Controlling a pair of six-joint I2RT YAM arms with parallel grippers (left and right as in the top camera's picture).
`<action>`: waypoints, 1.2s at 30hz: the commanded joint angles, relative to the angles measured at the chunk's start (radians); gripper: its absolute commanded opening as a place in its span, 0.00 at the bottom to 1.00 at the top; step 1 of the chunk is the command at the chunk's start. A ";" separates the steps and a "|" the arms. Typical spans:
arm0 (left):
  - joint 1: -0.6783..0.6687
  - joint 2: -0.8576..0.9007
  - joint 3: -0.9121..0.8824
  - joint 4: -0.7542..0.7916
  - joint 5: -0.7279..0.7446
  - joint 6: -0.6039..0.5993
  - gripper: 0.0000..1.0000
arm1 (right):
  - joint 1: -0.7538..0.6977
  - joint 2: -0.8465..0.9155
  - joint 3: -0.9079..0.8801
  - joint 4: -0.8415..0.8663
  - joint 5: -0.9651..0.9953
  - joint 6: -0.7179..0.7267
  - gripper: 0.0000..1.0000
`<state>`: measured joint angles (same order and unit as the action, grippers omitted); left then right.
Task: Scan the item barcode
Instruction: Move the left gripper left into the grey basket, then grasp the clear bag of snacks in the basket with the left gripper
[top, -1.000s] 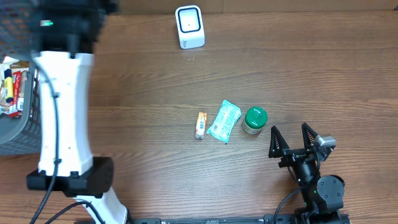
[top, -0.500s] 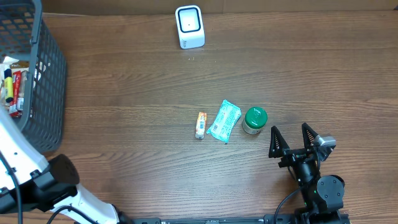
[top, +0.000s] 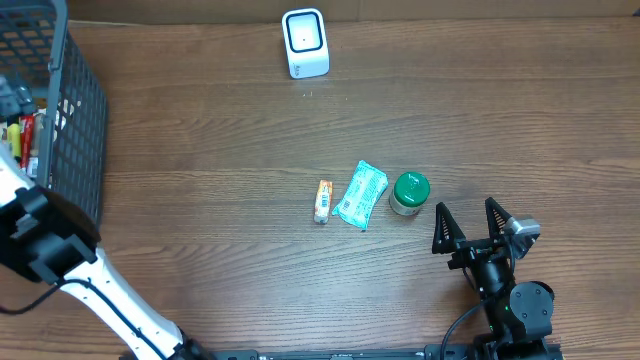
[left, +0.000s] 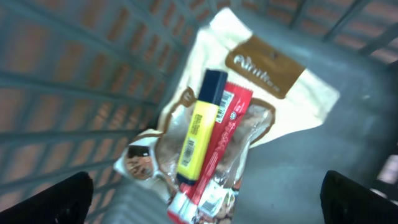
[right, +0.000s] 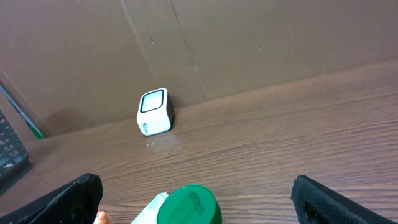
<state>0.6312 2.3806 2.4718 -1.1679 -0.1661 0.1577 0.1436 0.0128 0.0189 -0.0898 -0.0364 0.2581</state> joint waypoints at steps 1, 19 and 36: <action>0.019 0.081 0.002 0.010 0.016 0.042 1.00 | -0.008 -0.006 -0.011 0.006 0.012 0.001 1.00; 0.093 0.257 -0.001 -0.030 0.150 0.071 0.40 | -0.008 -0.006 -0.011 0.006 0.012 0.001 1.00; 0.074 0.022 0.040 -0.044 0.303 -0.092 0.06 | -0.008 -0.006 -0.011 0.006 0.012 0.001 1.00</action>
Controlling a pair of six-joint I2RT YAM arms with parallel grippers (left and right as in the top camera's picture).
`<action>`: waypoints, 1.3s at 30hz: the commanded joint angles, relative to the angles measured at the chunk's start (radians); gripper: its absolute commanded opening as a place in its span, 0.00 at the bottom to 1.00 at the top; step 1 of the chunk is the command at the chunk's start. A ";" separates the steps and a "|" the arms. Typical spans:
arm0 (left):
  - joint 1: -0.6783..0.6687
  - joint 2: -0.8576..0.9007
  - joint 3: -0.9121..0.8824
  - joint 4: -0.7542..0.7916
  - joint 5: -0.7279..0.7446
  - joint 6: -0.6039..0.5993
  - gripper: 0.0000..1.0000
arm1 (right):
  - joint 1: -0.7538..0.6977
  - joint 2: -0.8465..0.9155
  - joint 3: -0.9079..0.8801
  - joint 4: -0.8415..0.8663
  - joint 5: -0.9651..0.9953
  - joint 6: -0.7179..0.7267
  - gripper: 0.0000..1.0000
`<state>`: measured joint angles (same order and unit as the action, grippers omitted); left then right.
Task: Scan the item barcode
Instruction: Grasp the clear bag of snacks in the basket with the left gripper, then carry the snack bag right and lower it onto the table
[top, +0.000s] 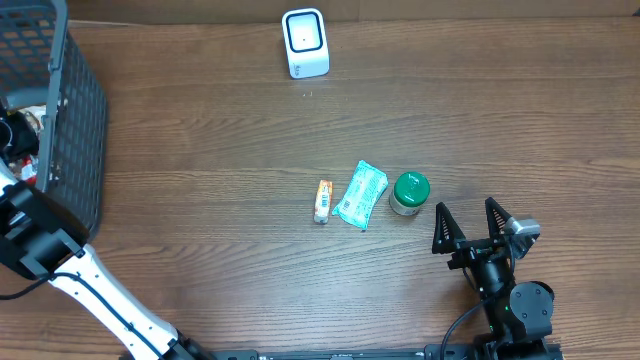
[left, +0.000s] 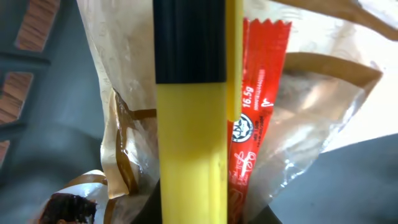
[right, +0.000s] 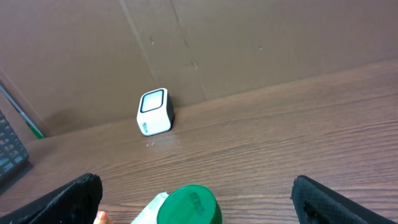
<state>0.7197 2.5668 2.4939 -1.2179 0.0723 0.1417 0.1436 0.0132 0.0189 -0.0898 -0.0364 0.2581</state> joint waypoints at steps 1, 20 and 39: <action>-0.015 -0.213 0.018 0.008 0.078 -0.114 0.06 | -0.008 -0.006 -0.011 0.006 0.012 0.001 1.00; -0.344 -0.812 0.018 -0.306 0.205 -0.314 0.04 | -0.008 -0.006 -0.011 0.006 0.012 0.001 1.00; -0.972 -0.804 -0.822 -0.011 -0.050 -0.531 0.04 | -0.008 -0.006 -0.011 0.006 0.012 0.001 1.00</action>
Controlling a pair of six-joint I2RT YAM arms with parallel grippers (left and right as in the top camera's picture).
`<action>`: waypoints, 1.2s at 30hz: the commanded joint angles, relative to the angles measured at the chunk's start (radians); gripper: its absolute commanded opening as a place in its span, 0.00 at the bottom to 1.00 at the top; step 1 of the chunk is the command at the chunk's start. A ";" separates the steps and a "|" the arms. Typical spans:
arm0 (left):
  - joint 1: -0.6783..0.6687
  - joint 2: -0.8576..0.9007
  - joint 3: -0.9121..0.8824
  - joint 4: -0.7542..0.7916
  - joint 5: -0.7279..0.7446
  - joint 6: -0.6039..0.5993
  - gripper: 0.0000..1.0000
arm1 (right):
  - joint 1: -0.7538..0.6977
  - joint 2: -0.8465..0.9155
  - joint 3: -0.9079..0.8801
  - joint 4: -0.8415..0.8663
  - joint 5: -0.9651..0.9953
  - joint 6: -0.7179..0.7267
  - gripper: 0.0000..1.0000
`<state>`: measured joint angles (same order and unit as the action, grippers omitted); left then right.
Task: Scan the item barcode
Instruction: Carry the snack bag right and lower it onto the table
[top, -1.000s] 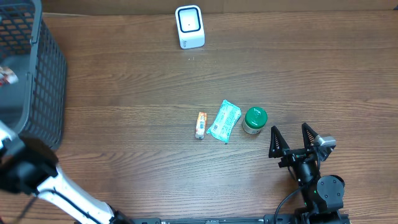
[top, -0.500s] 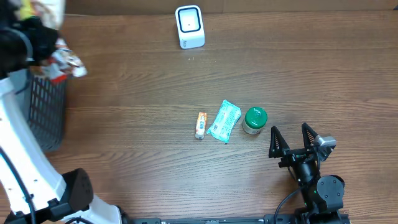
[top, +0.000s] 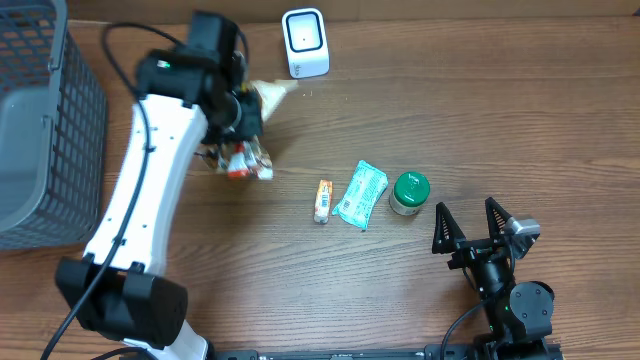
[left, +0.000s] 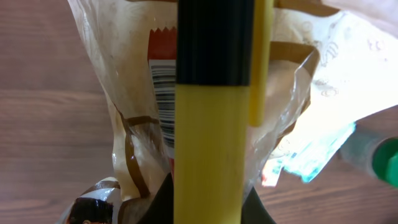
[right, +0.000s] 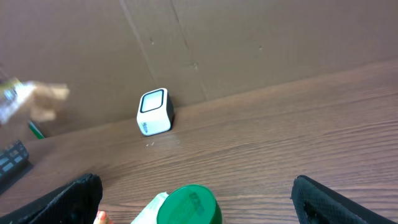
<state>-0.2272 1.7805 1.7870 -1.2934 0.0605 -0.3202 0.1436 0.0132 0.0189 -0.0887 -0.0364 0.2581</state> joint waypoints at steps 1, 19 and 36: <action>-0.029 -0.018 -0.151 0.087 -0.058 -0.086 0.04 | -0.008 -0.006 -0.011 0.005 0.012 0.001 1.00; -0.031 -0.018 -0.607 0.496 -0.149 -0.151 0.21 | -0.008 -0.006 -0.011 0.005 0.012 0.001 1.00; -0.026 -0.025 -0.505 0.459 -0.147 -0.076 0.71 | -0.008 -0.006 -0.011 0.005 0.012 0.001 1.00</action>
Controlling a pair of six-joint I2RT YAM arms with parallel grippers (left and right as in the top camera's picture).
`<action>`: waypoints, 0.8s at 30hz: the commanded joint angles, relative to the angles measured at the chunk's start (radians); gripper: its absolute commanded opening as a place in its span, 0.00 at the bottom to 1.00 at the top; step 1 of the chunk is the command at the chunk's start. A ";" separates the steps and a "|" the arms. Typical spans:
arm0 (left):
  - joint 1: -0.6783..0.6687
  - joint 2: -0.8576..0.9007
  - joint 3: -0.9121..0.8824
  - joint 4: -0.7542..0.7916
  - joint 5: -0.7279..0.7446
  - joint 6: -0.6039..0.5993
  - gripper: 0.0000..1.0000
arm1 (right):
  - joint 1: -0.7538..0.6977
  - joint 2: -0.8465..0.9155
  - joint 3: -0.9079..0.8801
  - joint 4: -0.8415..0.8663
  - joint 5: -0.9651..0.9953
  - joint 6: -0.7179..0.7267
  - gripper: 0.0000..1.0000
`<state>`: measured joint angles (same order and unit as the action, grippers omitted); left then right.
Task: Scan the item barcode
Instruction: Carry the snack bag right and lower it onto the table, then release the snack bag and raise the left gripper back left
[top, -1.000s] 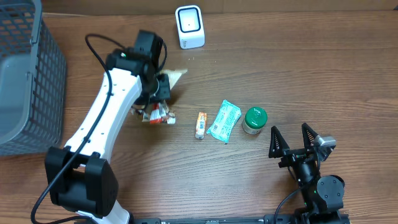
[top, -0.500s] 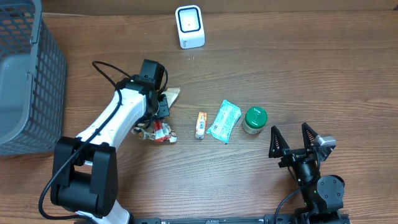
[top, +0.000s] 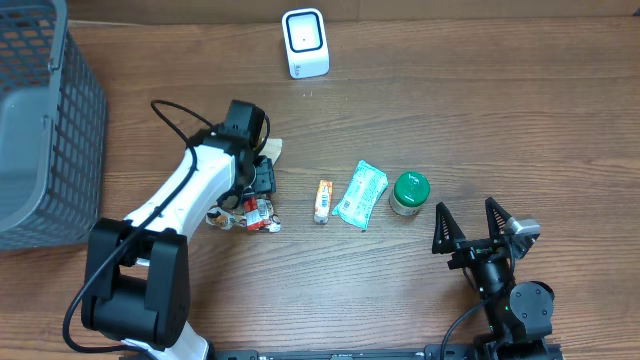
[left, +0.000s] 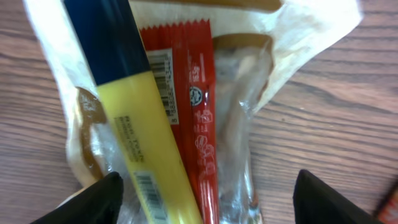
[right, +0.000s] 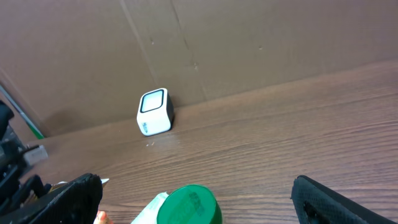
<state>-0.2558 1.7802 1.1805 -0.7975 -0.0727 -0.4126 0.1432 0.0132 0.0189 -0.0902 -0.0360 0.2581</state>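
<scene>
A yellow highlighter with a dark blue cap (left: 127, 130), a red sachet (left: 198, 118) and a clear-and-beige snack pouch (left: 292, 43) lie bundled on the table, barcodes facing up. In the overhead view this bundle (top: 247, 213) sits left of centre. My left gripper (left: 208, 208) hangs open just above it, fingers (left: 93, 199) wide apart, and shows in the overhead view as the left gripper (top: 257, 180). The white scanner (top: 305, 42) stands at the far edge and also appears as the scanner (right: 153, 112). My right gripper (top: 470, 222) rests open at the front right, holding nothing.
A small orange stick (top: 322, 201), a teal packet (top: 361, 194) and a green-lidded jar (top: 409, 193) lie in a row at mid-table. The grey wire basket (top: 60, 120) stands at the left edge. The jar's lid (right: 189, 205) sits just ahead of my right gripper (right: 199, 196).
The left gripper held the bundle in the air near the scanner. Now the bundle lies on the table left of the orange stick, and the gripper is open above it. The right arm is unchanged.
My left gripper was open over the bundle inside the basket. Then it was down close on the highlighter there. Later it held highlighter, sachet and pouch above the table near the scanner. Now they lie released on the table at mid-left.
</scene>
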 joint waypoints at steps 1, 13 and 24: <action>0.003 -0.025 0.135 -0.069 -0.014 0.017 0.72 | -0.008 -0.006 -0.011 0.007 0.012 0.001 1.00; 0.205 -0.024 0.505 -0.332 -0.066 0.085 0.76 | -0.008 -0.006 -0.011 0.006 0.011 0.001 1.00; 0.356 -0.022 0.491 -0.365 -0.094 0.189 1.00 | -0.008 -0.006 -0.011 0.006 0.012 0.001 1.00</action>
<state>0.0879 1.7725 1.6733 -1.1595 -0.1490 -0.2668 0.1436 0.0128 0.0189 -0.0895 -0.0360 0.2581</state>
